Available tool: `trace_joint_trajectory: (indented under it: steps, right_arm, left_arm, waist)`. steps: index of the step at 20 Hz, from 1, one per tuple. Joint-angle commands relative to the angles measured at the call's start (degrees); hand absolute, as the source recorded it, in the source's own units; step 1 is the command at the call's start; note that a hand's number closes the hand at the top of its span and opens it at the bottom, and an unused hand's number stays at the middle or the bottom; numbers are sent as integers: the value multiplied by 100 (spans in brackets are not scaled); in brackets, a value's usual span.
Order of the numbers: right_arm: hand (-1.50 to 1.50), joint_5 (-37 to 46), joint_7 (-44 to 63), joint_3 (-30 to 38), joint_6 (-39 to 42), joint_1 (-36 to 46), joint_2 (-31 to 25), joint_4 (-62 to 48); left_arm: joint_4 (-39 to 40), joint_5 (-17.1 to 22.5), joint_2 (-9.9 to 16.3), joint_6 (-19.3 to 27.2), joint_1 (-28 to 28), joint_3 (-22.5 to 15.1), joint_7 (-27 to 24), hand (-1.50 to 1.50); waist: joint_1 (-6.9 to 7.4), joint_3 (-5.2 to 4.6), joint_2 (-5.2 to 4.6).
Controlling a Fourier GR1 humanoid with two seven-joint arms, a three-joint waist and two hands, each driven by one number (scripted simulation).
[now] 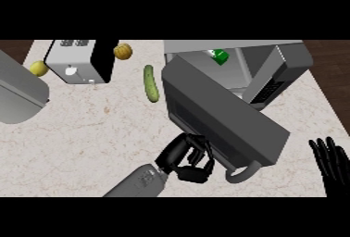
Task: Pick up the milk, place it into the microwave and close the microwave
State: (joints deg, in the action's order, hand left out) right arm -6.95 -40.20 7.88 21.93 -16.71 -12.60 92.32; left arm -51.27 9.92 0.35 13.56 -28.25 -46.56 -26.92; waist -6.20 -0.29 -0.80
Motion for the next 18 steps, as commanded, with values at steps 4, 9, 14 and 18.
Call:
trace_joint_trajectory:
  steps: [4,9,14,18]
  right_arm:
    - [-150,-399,537,-134,344,-53,-171,776]
    - [-150,-546,809,-213,509,-95,-334,1158]
    - [-150,-478,955,-194,545,-31,-522,1349]
    - [-150,-615,1046,103,568,125,-777,1460]
  left_arm:
    - [-28,1045,-33,582,-418,-652,-154,150]
    - [-70,1656,-33,925,-794,-534,-259,150]
    - [-238,2147,-33,1805,-829,-571,-396,150]
    - [-109,2556,-34,2161,-1271,-369,-276,150]
  waist:
    - [-251,-13,-59]
    - [-453,-24,-105]
    - [-576,-22,-109]
    - [-719,-12,-146]
